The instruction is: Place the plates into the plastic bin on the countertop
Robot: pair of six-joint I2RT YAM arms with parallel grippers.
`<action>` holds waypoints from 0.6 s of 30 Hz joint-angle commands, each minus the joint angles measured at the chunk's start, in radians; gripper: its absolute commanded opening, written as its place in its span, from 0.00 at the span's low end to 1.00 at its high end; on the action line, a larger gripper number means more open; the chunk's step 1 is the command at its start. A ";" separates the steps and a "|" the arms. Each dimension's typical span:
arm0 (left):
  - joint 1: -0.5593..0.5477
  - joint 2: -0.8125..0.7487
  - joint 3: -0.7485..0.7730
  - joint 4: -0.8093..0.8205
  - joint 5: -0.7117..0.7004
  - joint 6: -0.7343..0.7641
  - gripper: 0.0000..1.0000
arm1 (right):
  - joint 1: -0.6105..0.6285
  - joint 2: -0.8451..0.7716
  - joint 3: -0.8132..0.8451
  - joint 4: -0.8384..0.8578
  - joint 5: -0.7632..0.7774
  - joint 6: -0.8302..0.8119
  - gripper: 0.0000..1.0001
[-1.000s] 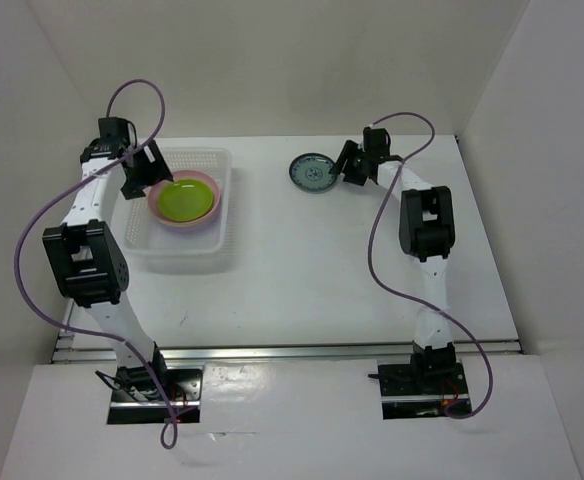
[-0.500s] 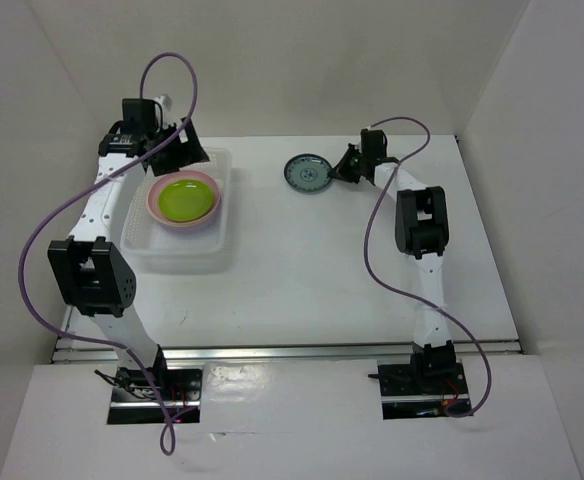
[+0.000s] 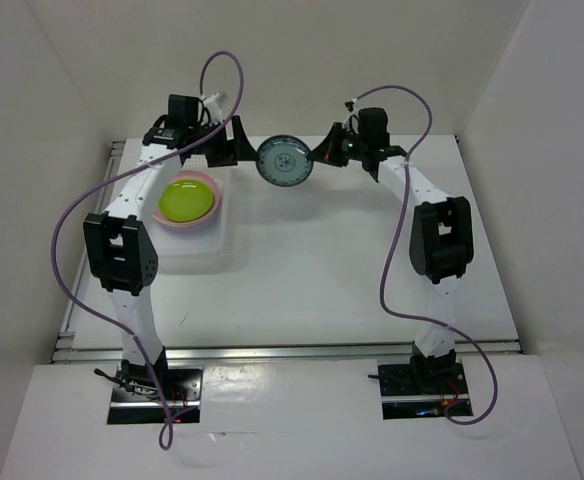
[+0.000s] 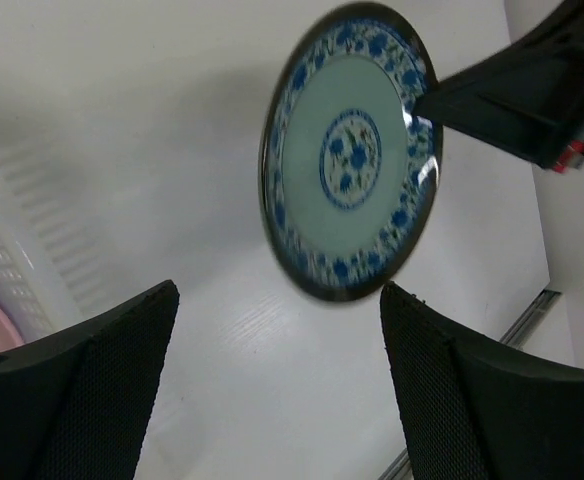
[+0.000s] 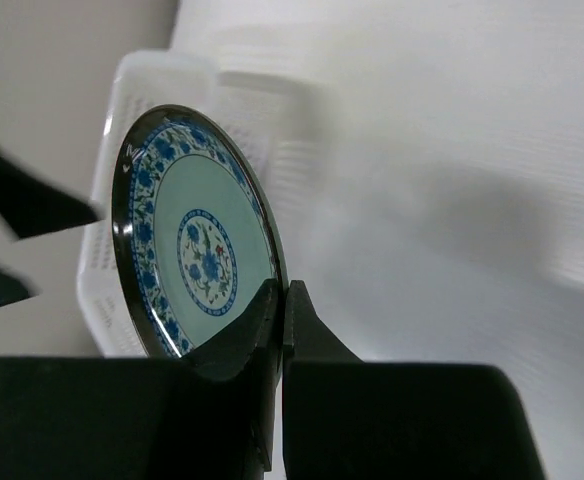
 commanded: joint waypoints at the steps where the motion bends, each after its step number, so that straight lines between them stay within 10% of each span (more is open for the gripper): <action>1: -0.001 0.018 0.011 0.031 0.024 0.002 0.87 | 0.074 -0.074 -0.033 0.057 -0.086 -0.026 0.00; 7: -0.001 0.050 0.043 -0.001 -0.006 0.002 0.74 | 0.125 -0.120 -0.022 0.048 -0.096 -0.046 0.00; 12: -0.001 0.061 0.054 -0.022 -0.035 0.002 0.00 | 0.147 -0.131 -0.010 0.039 -0.071 -0.074 0.00; 16: 0.008 0.061 0.054 -0.031 -0.046 0.002 0.00 | 0.147 -0.108 0.032 0.017 -0.086 -0.074 0.00; 17: 0.008 0.061 0.054 -0.031 -0.046 0.002 0.00 | 0.147 -0.108 0.041 0.007 -0.086 -0.074 0.04; 18: 0.008 0.050 0.054 -0.031 -0.055 0.002 0.00 | 0.147 -0.098 0.064 -0.006 -0.097 -0.085 0.37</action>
